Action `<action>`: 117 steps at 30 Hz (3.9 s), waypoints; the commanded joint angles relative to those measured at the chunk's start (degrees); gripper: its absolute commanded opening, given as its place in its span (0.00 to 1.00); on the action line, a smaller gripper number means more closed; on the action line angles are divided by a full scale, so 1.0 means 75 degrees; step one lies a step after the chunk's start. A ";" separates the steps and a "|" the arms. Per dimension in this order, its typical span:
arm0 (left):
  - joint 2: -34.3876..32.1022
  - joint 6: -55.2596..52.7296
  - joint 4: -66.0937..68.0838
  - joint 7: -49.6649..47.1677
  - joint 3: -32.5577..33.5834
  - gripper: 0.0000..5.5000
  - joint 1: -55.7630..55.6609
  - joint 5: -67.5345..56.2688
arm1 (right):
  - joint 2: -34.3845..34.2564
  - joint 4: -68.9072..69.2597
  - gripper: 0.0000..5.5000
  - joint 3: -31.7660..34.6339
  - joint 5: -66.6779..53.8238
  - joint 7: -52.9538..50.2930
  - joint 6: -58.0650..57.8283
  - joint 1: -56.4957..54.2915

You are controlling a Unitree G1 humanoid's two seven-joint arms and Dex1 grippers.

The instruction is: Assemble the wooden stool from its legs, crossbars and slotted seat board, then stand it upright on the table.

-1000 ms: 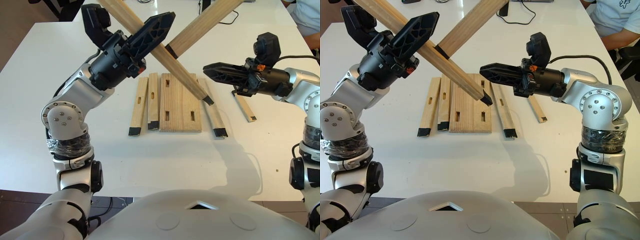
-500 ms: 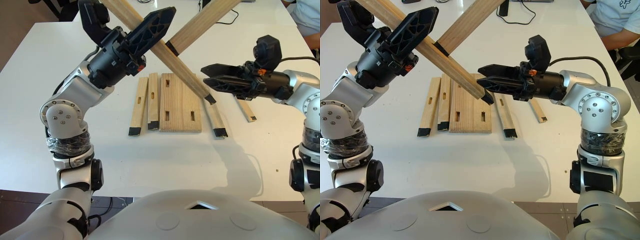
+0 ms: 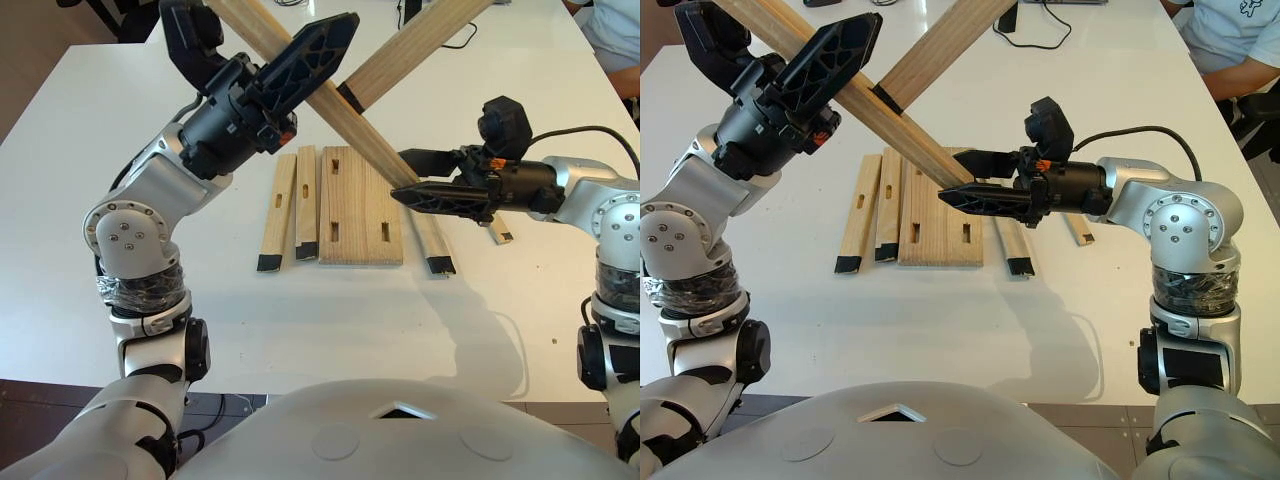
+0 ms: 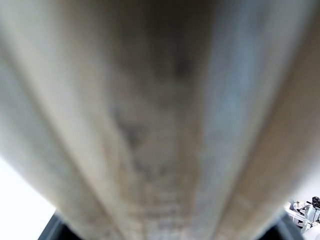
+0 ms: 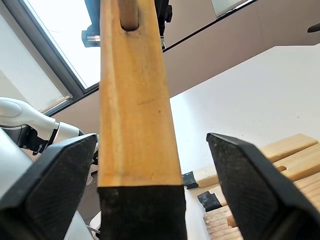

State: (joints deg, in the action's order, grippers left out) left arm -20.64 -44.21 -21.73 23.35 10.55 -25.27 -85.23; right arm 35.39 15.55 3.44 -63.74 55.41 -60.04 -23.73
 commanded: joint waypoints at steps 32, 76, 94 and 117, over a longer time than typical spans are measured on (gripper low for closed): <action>-0.0132 -0.0033 0.0001 -0.0029 -0.0111 0.37 -0.0073 0.0119 | 0.0015 0.0026 0.38 0.0428 -0.0164 0.0200 0.0140 -0.0130; -0.0547 -0.0275 -0.0214 0.0409 -0.0205 0.45 0.0009 -0.0061 | 0.0796 -0.0362 0.37 -0.0038 0.0549 0.1591 0.0207 -0.0605; -0.0502 0.0096 -0.0137 0.0479 -0.0073 0.37 0.0204 0.0379 | 0.0538 -0.0232 0.44 -0.0129 0.1136 0.1506 0.1073 -0.0364; -0.0979 0.0162 0.0815 0.1562 0.0285 0.37 -0.0186 0.1652 | 0.0704 -0.0311 0.63 -0.0093 0.1873 0.1395 0.1659 0.0208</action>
State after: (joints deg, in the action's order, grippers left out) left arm -27.34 -42.95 -15.65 33.86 12.08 -25.53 -73.30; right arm 40.06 14.03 2.30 -51.08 65.74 -48.62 -21.98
